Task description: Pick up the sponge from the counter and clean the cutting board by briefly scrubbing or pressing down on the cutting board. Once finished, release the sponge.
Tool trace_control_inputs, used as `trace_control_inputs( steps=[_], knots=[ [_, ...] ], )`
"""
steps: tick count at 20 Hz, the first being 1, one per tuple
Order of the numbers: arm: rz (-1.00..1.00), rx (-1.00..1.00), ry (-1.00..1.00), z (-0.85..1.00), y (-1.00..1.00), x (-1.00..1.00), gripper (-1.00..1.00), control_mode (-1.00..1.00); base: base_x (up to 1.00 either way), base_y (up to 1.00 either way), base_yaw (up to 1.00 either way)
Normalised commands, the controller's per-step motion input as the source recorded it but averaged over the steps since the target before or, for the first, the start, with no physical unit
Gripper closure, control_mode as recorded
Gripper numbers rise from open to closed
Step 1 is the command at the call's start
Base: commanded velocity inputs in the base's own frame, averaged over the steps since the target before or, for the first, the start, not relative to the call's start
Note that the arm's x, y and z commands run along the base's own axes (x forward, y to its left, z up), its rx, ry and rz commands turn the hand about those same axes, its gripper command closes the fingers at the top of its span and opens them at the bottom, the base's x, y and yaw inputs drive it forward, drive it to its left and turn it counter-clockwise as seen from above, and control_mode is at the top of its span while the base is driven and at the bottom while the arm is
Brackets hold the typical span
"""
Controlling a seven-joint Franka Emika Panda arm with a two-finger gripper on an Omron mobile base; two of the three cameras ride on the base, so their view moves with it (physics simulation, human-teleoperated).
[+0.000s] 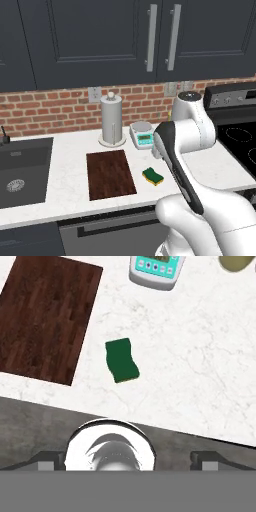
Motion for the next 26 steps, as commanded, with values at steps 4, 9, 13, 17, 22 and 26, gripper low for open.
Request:
trace_control_inputs(
  steps=[4,9,13,17,22,26],
  knots=[
    [0.17,0.00,0.02,-0.37,0.10,0.00,-1.00,-1.00,0.00,0.00,0.00],
    [0.19,0.01,0.03,-0.46,0.00,0.13,-1.00,-1.00,0.00,0.00,0.00],
    [0.17,0.00,0.07,-0.44,0.02,0.31,-1.00,-1.00,0.00,0.00,0.00],
    [0.13,0.00,0.13,-0.33,0.04,0.46,-1.00,-1.00,0.00,0.00,0.00],
    [0.09,0.00,0.12,-0.35,0.00,0.46,-1.00,-1.00,0.00,0.00,0.00],
    [0.07,0.00,0.11,-0.34,0.01,0.45,-1.00,-1.00,0.00,0.00,0.00]
  ],
)
